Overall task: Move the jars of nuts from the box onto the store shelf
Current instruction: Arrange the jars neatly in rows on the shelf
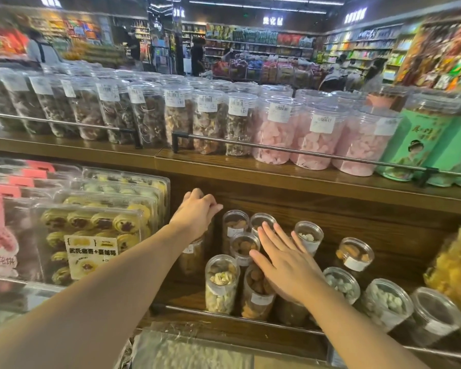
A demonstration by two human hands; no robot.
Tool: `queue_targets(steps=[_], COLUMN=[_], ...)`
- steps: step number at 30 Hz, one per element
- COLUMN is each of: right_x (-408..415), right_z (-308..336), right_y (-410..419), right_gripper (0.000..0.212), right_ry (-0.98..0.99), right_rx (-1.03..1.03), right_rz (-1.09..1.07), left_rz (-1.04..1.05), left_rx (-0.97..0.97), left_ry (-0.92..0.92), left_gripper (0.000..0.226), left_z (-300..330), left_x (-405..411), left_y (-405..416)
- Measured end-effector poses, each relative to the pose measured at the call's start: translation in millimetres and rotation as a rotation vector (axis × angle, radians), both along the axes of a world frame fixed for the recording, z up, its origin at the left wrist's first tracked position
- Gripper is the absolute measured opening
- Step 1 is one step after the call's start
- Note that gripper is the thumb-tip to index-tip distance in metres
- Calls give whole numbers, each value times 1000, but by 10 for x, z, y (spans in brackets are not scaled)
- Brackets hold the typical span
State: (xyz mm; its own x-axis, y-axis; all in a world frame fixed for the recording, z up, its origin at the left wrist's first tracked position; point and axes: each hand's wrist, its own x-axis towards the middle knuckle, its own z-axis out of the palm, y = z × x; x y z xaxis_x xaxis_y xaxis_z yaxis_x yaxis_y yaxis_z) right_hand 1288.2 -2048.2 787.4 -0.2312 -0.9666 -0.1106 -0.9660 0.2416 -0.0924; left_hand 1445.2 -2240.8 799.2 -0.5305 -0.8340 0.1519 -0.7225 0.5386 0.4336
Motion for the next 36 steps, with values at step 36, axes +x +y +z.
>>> queue_targets(steps=[36], right_x=[15], right_z=[4], right_y=[33], right_gripper=[79], right_ry=[38], right_rx=[-10], right_rz=[-6], left_rz=[-260], left_rx=[486], left_ry=[-447], left_gripper=[94], left_z=[496], left_x=[683], left_y=[428])
